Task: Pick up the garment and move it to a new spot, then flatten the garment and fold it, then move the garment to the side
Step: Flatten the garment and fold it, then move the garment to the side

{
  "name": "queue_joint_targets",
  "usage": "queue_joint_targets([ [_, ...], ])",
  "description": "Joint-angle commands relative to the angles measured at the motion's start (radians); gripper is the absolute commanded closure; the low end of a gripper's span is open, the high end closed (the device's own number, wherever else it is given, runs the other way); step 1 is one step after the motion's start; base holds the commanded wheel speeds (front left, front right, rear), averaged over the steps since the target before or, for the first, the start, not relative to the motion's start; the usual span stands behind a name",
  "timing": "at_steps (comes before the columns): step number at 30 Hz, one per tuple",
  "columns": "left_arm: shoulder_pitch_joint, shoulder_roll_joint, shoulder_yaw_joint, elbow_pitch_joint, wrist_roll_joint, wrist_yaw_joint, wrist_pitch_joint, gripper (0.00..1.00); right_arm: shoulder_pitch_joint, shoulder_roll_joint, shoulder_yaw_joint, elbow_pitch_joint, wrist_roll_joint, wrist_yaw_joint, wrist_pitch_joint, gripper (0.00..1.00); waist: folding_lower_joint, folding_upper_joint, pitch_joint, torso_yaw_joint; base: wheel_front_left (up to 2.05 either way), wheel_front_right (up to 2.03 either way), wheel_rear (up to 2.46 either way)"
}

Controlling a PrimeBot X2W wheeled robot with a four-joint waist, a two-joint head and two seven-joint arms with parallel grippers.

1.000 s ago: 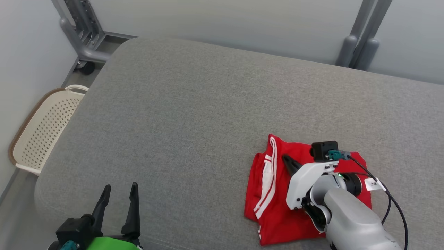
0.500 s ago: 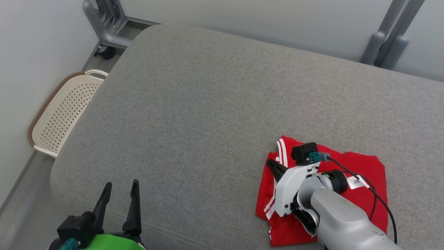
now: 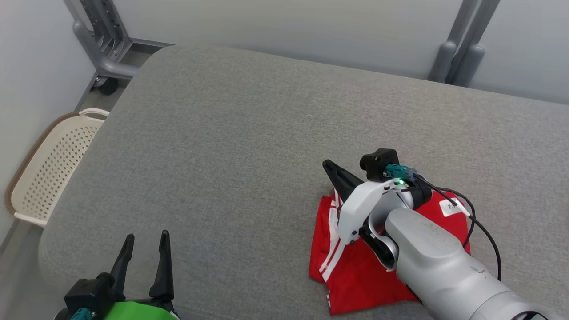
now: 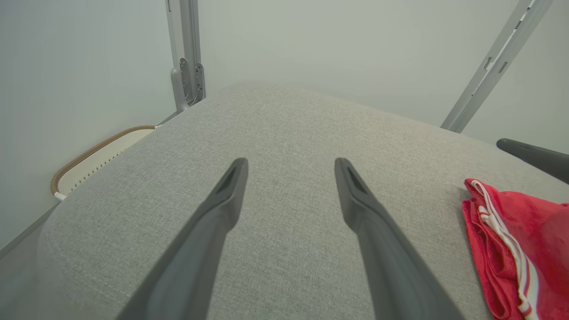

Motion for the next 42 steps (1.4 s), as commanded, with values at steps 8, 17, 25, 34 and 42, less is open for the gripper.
queue_joint_targets([
  [8,0.023,0.019,0.006,-0.025,0.011,0.012,0.000,0.00,0.027,-0.023,-0.191,-0.054,-0.117,0.000,-0.008,0.29,0.0000,0.0000,-0.041,-0.135,0.00,0.00,0.00],
  [17,0.037,0.018,-0.005,-0.037,0.010,0.018,0.008,0.00,0.140,-0.090,-0.342,-0.095,-0.203,0.000,0.001,0.00,0.0000,0.0000,-0.052,-0.220,0.00,0.00,0.00],
  [25,0.035,0.012,-0.018,-0.031,0.011,0.018,0.007,0.00,0.237,-0.166,-0.339,-0.174,-0.144,0.000,0.175,0.00,0.0000,0.0000,-0.055,-0.259,0.00,0.00,0.00],
  [34,0.024,0.011,-0.031,-0.018,0.012,0.013,0.011,0.00,0.324,-0.243,-0.320,-0.309,-0.009,0.000,0.415,0.00,0.0000,0.0000,-0.039,-0.229,0.00,0.00,0.00],
  [42,0.009,0.010,-0.033,-0.008,0.012,0.009,0.008,0.00,0.341,-0.253,-0.351,-0.327,0.062,0.000,0.545,0.00,0.0000,0.0000,-0.021,-0.181,0.00,0.00,0.00],
])
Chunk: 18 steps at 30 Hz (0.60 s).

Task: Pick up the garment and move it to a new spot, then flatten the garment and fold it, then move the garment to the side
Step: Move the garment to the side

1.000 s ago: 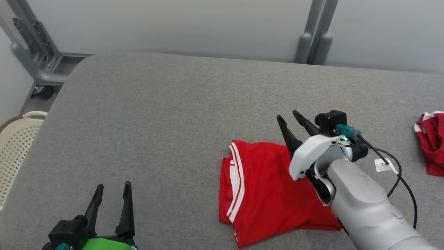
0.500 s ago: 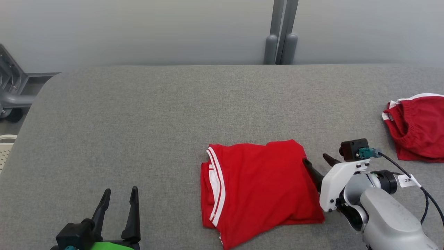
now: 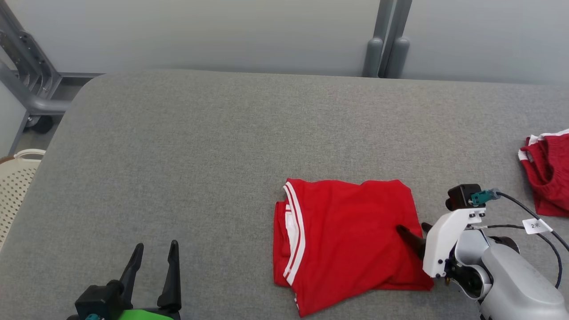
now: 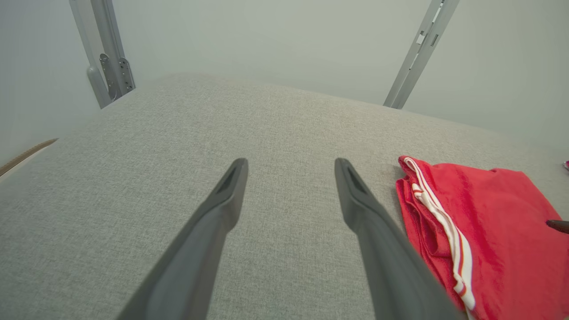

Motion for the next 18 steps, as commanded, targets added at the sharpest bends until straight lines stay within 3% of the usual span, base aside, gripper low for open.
queue_joint_targets([
  [1,-0.016,0.001,0.002,0.003,0.006,-0.003,-0.003,0.00,0.006,-0.002,-0.005,0.005,0.012,0.000,0.014,0.00,0.0000,-0.0001,0.010,0.015,0.00,0.00,0.00],
  [7,-0.023,-0.005,0.004,0.011,0.006,-0.007,-0.008,0.00,-0.020,0.006,-0.017,0.047,0.066,0.000,0.098,0.00,0.0000,-0.0001,0.026,0.041,0.00,0.00,0.00],
  [8,-0.024,-0.005,0.005,0.012,0.006,-0.008,-0.009,0.00,-0.023,0.006,-0.014,0.048,0.071,0.000,0.103,0.32,0.0000,-0.0001,0.027,0.043,0.00,0.00,0.00],
  [9,-0.026,-0.006,0.005,0.013,0.006,-0.008,-0.010,0.00,-0.027,0.007,-0.010,0.046,0.075,0.000,0.105,0.56,0.0000,-0.0001,0.029,0.044,0.00,0.00,0.00],
  [10,-0.026,-0.007,0.006,0.014,0.006,-0.008,-0.010,0.00,-0.029,0.007,-0.004,0.042,0.081,0.000,0.106,0.72,0.0000,-0.0001,0.029,0.045,0.00,0.00,0.00],
  [12,-0.027,-0.008,0.008,0.015,0.007,-0.008,-0.010,0.00,-0.030,0.004,0.012,0.032,0.091,0.000,0.108,0.93,0.0000,-0.0001,0.030,0.045,0.00,0.00,0.00],
  [13,-0.026,-0.009,0.009,0.016,0.007,-0.006,-0.011,0.00,-0.031,0.001,0.020,0.028,0.095,0.000,0.106,1.00,0.0000,-0.0001,0.030,0.044,0.00,0.00,0.00],
  [18,-0.027,-0.012,0.014,0.015,0.008,-0.006,-0.011,0.00,-0.056,-0.020,0.038,0.013,0.100,0.000,0.073,1.00,0.0000,-0.0001,0.027,0.028,0.00,0.00,0.00],
])
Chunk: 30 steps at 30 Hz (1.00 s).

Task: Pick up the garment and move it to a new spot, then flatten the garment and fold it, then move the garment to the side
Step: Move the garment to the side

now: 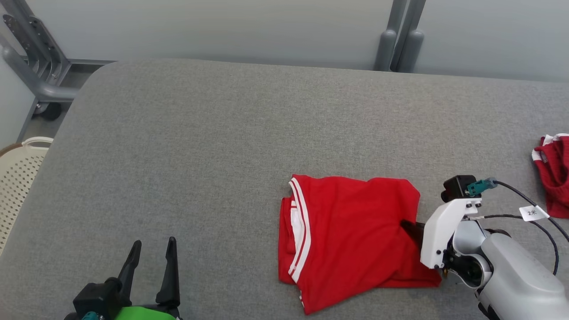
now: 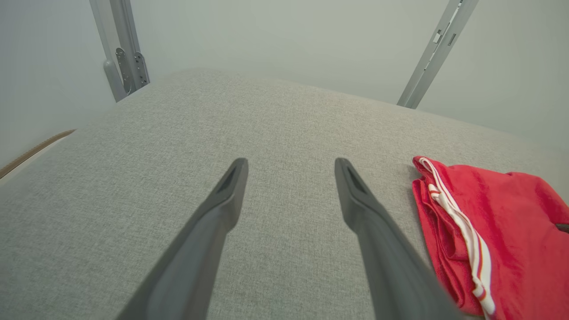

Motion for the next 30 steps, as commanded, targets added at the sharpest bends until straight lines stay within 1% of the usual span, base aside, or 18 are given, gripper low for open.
queue_joint_targets([
  [1,-0.014,-0.002,0.005,-0.002,0.009,-0.001,-0.003,0.00,-0.017,-0.016,0.003,-0.002,0.006,0.000,-0.016,1.00,0.0000,0.0000,-0.004,-0.015,0.00,0.00,0.00],
  [6,-0.010,-0.003,0.007,-0.008,0.010,-0.003,-0.005,0.00,-0.037,-0.045,0.001,-0.010,0.004,-0.001,-0.033,1.00,0.0000,0.0000,-0.009,-0.044,0.00,0.00,0.00],
  [11,-0.013,-0.003,0.007,-0.016,0.015,-0.005,-0.006,0.00,-0.071,-0.086,-0.018,-0.019,-0.020,-0.001,-0.039,1.00,0.0000,0.0000,-0.011,-0.106,0.00,0.00,0.00],
  [19,-0.035,-0.005,0.006,-0.029,0.027,-0.010,-0.008,0.00,-0.138,-0.138,-0.064,-0.043,-0.081,-0.001,-0.011,1.00,0.0000,0.0000,0.011,-0.271,0.00,0.00,0.00],
  [23,-0.061,-0.009,-0.002,-0.029,0.037,-0.017,-0.008,0.00,-0.164,-0.148,-0.090,-0.062,-0.110,-0.001,0.003,1.00,0.0000,0.0000,0.035,-0.353,0.00,0.00,0.00],
  [26,-0.082,-0.012,-0.008,-0.026,0.045,-0.022,-0.008,0.00,-0.176,-0.151,-0.114,-0.076,-0.124,-0.001,0.010,1.00,0.0000,0.0000,0.052,-0.402,0.00,0.00,0.00],
  [30,-0.113,-0.014,-0.014,-0.020,0.056,-0.029,-0.008,0.00,-0.180,-0.153,-0.142,-0.096,-0.147,-0.001,0.020,1.00,0.0000,0.0000,0.069,-0.446,0.00,0.00,0.00],
])
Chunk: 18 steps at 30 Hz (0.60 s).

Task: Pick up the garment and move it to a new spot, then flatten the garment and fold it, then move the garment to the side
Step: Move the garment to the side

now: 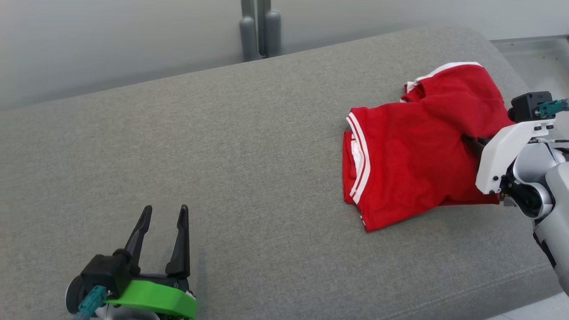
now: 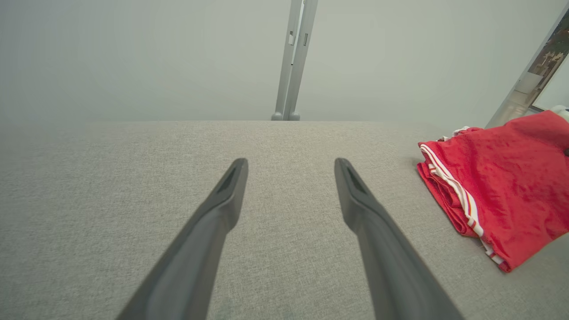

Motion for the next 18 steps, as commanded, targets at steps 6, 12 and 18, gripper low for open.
queue_joint_targets([
  [6,-0.050,-0.005,-0.002,0.015,0.022,-0.011,-0.006,0.00,-0.005,0.014,-0.038,-0.032,-0.038,-0.002,0.014,1.00,0.0000,-0.0001,0.046,-0.094,0.00,0.00,0.00],
  [12,-0.039,-0.016,0.007,0.023,0.022,-0.013,-0.007,0.00,0.002,0.027,-0.059,-0.048,-0.071,-0.001,0.027,1.00,0.0000,-0.0001,0.026,-0.066,0.00,0.00,0.00],
  [18,-0.017,-0.024,0.018,0.022,0.017,-0.016,-0.007,0.00,-0.014,0.032,-0.074,-0.067,-0.094,-0.001,0.045,1.00,0.0000,-0.0001,0.006,-0.031,0.00,0.00,0.00],
])
